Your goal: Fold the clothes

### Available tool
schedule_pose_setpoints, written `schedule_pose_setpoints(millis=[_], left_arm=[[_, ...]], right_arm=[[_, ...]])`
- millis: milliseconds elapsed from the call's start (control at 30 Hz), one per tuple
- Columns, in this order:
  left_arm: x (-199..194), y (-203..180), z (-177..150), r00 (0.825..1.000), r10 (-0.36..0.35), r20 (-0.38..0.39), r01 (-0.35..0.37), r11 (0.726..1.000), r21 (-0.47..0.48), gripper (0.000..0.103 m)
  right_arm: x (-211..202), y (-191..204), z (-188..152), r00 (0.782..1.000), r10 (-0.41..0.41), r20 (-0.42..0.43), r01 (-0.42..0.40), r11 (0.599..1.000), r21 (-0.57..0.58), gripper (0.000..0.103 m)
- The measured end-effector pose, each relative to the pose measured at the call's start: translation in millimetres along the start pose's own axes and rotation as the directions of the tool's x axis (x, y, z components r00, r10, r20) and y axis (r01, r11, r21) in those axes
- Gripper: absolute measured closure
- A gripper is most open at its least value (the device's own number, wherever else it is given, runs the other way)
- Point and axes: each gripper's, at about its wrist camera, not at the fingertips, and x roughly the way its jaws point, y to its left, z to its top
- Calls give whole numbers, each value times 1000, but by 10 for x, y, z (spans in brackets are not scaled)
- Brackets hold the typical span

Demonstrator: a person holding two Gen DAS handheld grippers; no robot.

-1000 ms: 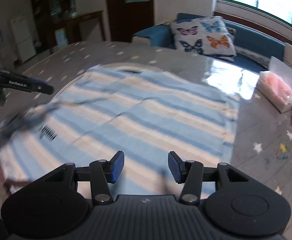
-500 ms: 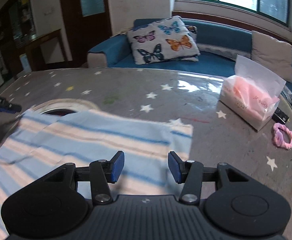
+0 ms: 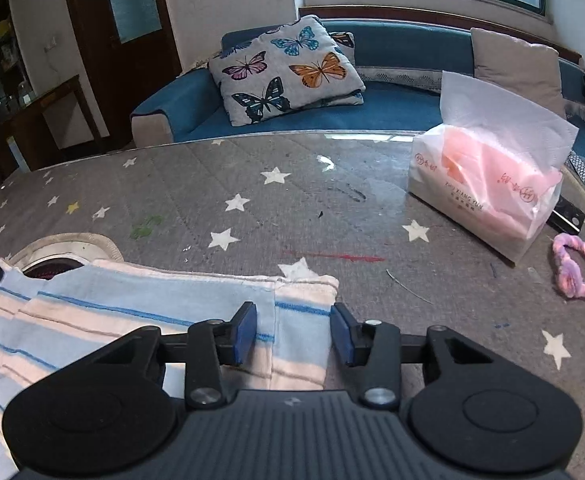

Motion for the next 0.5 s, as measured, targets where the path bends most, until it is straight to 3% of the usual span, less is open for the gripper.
schedule_pose_setpoints(millis=[33, 67, 167, 200, 267, 367, 467, 500], left_arm=[[-69, 17, 22, 999, -8, 37, 9, 1000, -14, 102], [-172, 42, 42, 996, -21, 82, 24, 999, -29, 102], [-482, 71, 41, 968, -89, 233, 93, 996, -7, 102], [-512, 52, 31, 966, -85, 244, 83, 996, 21, 102], [-423, 13, 19, 978, -35, 205, 21, 997, 68, 102], [-239, 31, -4, 989, 14, 147, -24, 997, 72, 102], [-200, 56, 0, 987, 20, 159, -30, 998, 57, 102], [-235, 82, -1, 984, 13, 178, -22, 999, 50, 102]], right_arm=[[16, 4, -2, 1000, -1, -3, 1, 1000, -1, 79], [26, 8, -4, 1000, -5, -5, 5, 1000, 1, 80], [28, -5, -15, 1000, -13, 3, 13, 1000, 5, 88], [30, -13, -13, 1000, -11, 5, 11, 1000, 9, 88], [34, -2, -13, 1000, -15, 3, 15, 1000, 6, 87], [53, 18, 10, 1000, -18, 3, 18, 1000, 1, 87], [87, 82, 40, 1000, -22, 4, 22, 999, -25, 101], [96, 112, 63, 999, -33, 8, 34, 999, -35, 101]])
